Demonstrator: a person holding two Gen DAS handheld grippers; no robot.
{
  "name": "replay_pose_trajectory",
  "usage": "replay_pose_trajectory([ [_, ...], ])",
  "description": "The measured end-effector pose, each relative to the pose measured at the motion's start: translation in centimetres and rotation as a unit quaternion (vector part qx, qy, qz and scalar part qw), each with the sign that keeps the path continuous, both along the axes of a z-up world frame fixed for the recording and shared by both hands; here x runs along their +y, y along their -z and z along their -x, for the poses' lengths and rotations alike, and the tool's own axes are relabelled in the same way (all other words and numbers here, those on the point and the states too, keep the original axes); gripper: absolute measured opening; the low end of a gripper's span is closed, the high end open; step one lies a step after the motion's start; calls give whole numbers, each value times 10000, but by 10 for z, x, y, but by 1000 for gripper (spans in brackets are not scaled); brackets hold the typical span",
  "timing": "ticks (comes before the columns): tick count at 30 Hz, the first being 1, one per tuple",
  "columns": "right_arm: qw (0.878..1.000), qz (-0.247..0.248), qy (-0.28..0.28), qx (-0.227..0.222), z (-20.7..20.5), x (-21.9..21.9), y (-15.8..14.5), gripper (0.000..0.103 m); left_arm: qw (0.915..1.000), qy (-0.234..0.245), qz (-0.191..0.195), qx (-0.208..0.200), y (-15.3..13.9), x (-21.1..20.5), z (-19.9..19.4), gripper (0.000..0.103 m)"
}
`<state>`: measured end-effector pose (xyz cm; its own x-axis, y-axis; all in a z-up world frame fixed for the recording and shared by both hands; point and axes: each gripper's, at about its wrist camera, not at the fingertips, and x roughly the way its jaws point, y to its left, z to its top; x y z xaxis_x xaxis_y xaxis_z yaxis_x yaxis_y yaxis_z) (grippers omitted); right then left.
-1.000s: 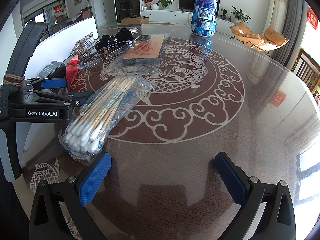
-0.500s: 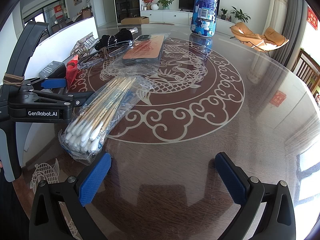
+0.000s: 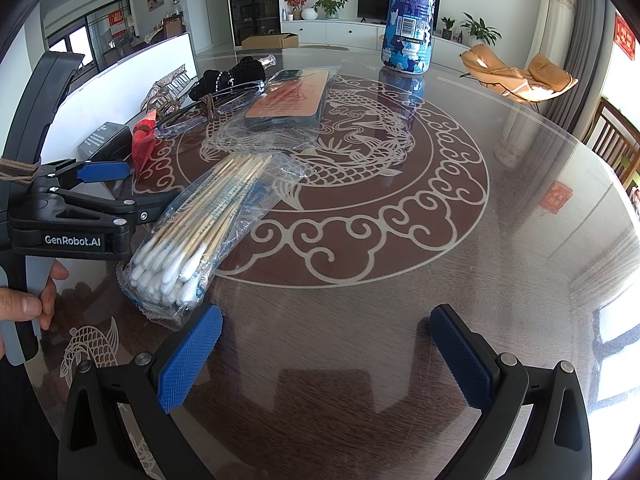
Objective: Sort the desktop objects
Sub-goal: 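Close right tool on the cotton swab bag while left tool moves toward red pouch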
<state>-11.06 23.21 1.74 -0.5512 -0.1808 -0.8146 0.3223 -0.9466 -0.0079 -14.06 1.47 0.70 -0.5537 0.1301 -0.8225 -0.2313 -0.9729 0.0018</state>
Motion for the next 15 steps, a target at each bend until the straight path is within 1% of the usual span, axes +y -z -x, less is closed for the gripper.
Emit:
replay_pose_trajectory([
  [2, 10000, -3, 0, 0, 0, 0, 0, 103, 9999, 156, -4, 4, -1, -11, -19, 103],
  [4, 10000, -3, 0, 1, 0, 0, 0, 103, 9998, 208, -5, 11, -2, -24, -36, 103],
  [9, 10000, 35, -15, -16, 0, 1, -1, 103, 10000, -59, -28, 52, -3, -49, -61, 103],
  [10, 9998, 189, -2, -63, 1, 4, -4, 103, 9999, -133, -23, 46, -3, -51, -63, 103],
  [11, 9986, 518, 50, -101, 1, 9, -8, 103, 9998, -177, -19, 52, -2, -51, -66, 103],
  [13, 9918, 1268, 100, -84, 0, 13, -23, 103, 9998, -197, -15, 71, 1, -49, -67, 103],
  [14, 9896, 1433, 99, -57, 1, 9, -30, 103, 9997, -212, -14, 76, 2, -48, -66, 103],
  [15, 9896, 1433, 73, -79, 5, 0, -34, 103, 9997, -222, -17, 79, 2, -48, -65, 103],
])
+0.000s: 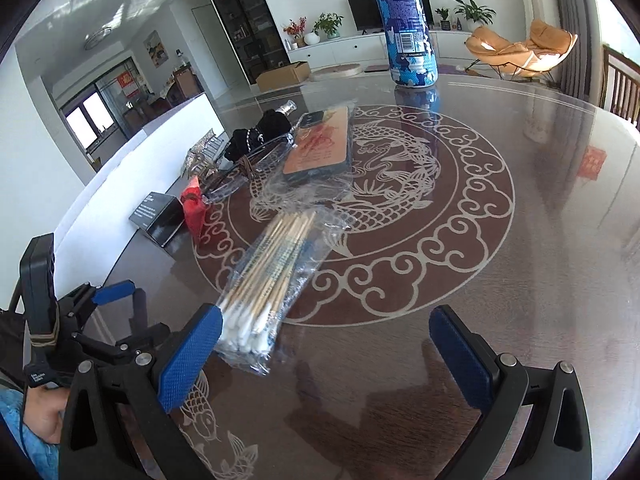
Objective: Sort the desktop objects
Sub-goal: 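Close right tool on the cotton swab bag while left tool moves toward red pouch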
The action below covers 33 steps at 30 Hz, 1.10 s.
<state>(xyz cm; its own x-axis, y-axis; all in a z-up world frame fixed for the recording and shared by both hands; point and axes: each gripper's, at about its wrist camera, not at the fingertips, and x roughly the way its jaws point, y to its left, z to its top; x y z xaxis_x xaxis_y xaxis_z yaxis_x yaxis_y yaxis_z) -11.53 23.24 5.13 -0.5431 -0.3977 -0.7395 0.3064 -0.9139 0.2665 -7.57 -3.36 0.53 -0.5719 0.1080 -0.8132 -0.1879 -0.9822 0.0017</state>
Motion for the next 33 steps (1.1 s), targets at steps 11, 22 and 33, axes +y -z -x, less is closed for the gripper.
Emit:
replay_pose_trajectory([
  [11, 9871, -1407, -752, -139, 25, -97, 34, 103, 9997, -263, -11, 25, 1, -2, -16, 103],
  [22, 9891, -1347, -446, 403, 8, -36, 29, 45, 9843, -1639, -364, -546, -4, 17, 36, 103],
  [33, 9893, -1333, -443, 393, 8, -34, 27, 45, 9691, -2378, -63, -647, -1, 29, 120, 103],
])
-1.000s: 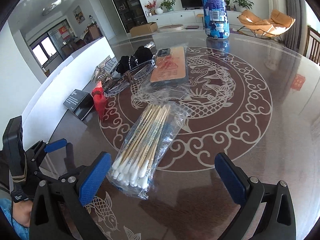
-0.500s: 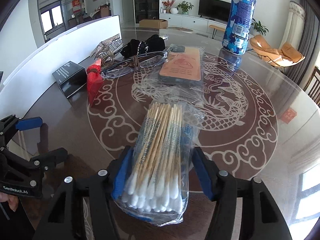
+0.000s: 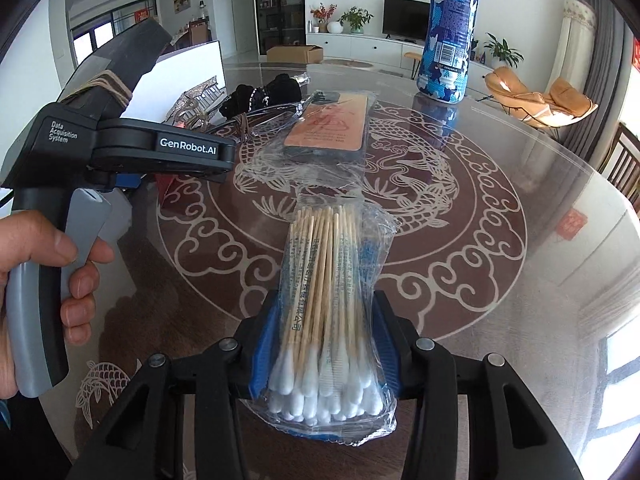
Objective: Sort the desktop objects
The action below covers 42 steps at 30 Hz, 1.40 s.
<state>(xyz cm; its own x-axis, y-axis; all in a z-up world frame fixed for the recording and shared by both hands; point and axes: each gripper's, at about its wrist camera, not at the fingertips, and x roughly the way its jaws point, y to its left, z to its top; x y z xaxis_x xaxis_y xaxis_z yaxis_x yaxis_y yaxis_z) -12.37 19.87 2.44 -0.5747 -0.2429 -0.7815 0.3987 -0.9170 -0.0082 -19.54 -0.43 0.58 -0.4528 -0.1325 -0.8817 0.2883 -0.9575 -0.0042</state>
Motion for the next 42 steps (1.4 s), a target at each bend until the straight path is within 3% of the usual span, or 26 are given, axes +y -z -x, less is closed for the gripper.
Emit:
replay_pose_trajectory([
  [2, 10000, 1, 0, 1, 0, 0, 0, 45, 9994, 322, -14, 107, -1, 0, 1, 103],
  [3, 10000, 0, 1, 1, 0, 0, 0, 45, 9987, 442, -14, 268, -3, -2, -3, 96],
  [4, 10000, 0, 0, 0, 0, 0, 0, 45, 9979, 509, 98, 392, -5, -4, -7, 76],
  [5, 10000, -1, 0, 0, 0, 0, 0, 45, 9968, 611, 161, 484, -7, -6, -10, 63],
  [6, 10000, -1, 1, 1, 0, 0, 0, 45, 9959, 712, 151, 529, -7, -9, -14, 60],
  [8, 10000, 0, 1, 0, 0, 0, 0, 45, 9939, 904, 133, 614, -9, -15, -24, 41],
  [12, 10000, 0, 1, 1, 0, 0, 0, 45, 9886, 1290, -275, 725, -12, -28, -64, 30],
  [17, 10000, -9, 3, 5, 0, 0, 0, 45, 9799, 1734, -523, 830, -11, -30, -124, 30],
  [22, 10000, -46, 34, 15, 0, 0, 1, 50, 9755, 1857, -505, 1062, -6, -26, -152, 32],
  [24, 9999, -31, 103, -3, 1, 2, 1, 56, 9726, 1991, -518, 1081, -5, -22, -152, 44],
  [26, 9999, -1, 126, -65, 3, 4, 2, 78, 9727, 2058, -402, 996, -3, -16, -149, 89],
  [27, 9999, -9, 102, -99, 3, 2, 3, 80, 9726, 2085, -341, 972, -1, -14, -147, 92],
  [32, 9999, -68, -2, -105, 2, -2, 4, 85, 9707, 2223, 95, 907, 3, -5, -149, 93],
  [39, 9998, -65, -96, -152, 2, -4, 6, 91, 9718, 2173, 83, 914, 3, -6, -149, 96],
  [42, 9998, -70, -113, -163, 2, -4, 6, 92, 9742, 2088, 68, 856, 5, -6, -147, 103],
])
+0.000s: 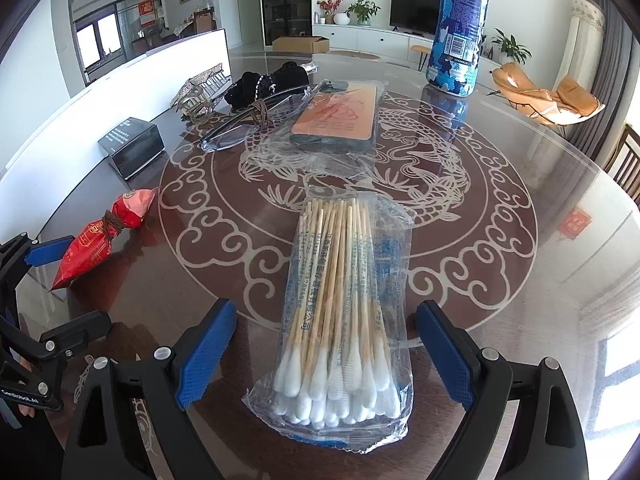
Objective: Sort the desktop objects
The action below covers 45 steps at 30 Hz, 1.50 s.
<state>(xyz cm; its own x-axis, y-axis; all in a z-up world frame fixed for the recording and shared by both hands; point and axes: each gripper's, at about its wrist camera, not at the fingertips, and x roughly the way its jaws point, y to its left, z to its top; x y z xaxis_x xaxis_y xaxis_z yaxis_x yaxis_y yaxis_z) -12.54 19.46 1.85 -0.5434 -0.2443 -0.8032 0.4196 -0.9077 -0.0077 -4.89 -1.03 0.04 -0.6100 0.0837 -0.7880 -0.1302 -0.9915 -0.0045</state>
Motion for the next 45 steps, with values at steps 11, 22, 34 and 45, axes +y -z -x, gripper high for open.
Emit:
replay_pose_trajectory([
  [11, 10000, -23, -6, -25, 0, -1, 1, 97, 10000, 1, -9, 57, 2, -1, 1, 103],
  [22, 10000, -24, -4, -27, 0, -1, 1, 98, 9999, 0, -17, 136, 1, -6, -5, 103],
  [34, 10000, -23, -8, -34, 1, -1, 1, 99, 9999, -3, -16, 137, 1, -6, -6, 103],
  [45, 10000, -24, -8, -35, 1, -1, 1, 99, 9999, 27, -6, 98, -1, -6, -7, 103],
])
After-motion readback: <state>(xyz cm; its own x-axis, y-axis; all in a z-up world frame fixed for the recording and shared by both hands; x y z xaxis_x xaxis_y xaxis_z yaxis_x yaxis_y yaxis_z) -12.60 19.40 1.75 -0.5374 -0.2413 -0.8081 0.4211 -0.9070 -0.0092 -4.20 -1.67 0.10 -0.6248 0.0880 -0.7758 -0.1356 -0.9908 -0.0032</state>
